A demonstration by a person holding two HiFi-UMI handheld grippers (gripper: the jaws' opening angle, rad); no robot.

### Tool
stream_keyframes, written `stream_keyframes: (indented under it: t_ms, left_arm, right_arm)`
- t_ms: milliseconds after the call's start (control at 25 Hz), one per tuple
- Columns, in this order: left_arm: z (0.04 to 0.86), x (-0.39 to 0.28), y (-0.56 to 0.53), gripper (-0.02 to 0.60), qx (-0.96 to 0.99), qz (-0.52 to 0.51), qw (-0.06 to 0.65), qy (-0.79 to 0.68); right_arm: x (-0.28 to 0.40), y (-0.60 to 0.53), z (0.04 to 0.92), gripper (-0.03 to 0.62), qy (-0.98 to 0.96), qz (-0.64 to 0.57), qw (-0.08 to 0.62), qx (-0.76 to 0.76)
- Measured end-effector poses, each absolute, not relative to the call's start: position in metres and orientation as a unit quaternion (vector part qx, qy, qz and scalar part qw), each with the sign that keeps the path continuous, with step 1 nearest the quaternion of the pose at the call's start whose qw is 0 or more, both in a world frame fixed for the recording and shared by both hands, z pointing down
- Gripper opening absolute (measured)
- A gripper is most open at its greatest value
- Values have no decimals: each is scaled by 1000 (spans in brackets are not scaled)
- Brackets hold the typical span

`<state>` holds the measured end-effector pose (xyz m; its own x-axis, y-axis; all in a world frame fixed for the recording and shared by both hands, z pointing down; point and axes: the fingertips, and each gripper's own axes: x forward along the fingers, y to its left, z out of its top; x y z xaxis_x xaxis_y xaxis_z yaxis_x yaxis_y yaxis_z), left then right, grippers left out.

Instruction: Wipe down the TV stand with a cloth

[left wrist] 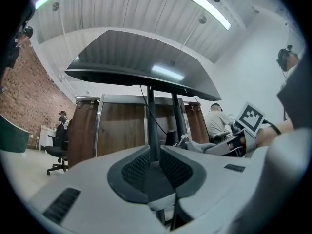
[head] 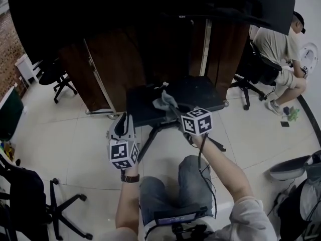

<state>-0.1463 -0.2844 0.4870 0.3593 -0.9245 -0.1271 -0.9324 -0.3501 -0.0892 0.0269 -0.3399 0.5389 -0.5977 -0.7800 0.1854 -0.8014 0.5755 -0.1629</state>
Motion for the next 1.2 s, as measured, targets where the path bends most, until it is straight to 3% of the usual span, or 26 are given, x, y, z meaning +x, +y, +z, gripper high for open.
stream_keyframes:
  t_ms: [200,280,360,560,680,840,1200]
  left_arm:
    - [495,-153,-290,75,-826,35,59,559]
    - [497,-154,-293,75,-827,40,56,559]
    - [496,-157,-294,75,-820,46,59,568]
    - [483,-170,-293,75,-795,44,84,600]
    - [481,-185,-290,75,-784,46,83,613]
    - [486,-189,-278,75,-781,41,81,618]
    - [525,-173,-260,75,-791,18,64,608]
  right_arm:
    - [236,-346,554,25,-759,113,60,638]
    - [275,-336,544,25,-733,114,39,669]
    - [231,-327,526,25,-777,114,12,619]
    - [-24,-307,460,25,-918,17,9,396]
    - [-108,-346,451,25,-918,-8,37,394]
    - [-138,-378,515,25,-903,75,123,405]
    - [-83,-253,607,25,-923,80,125,355]
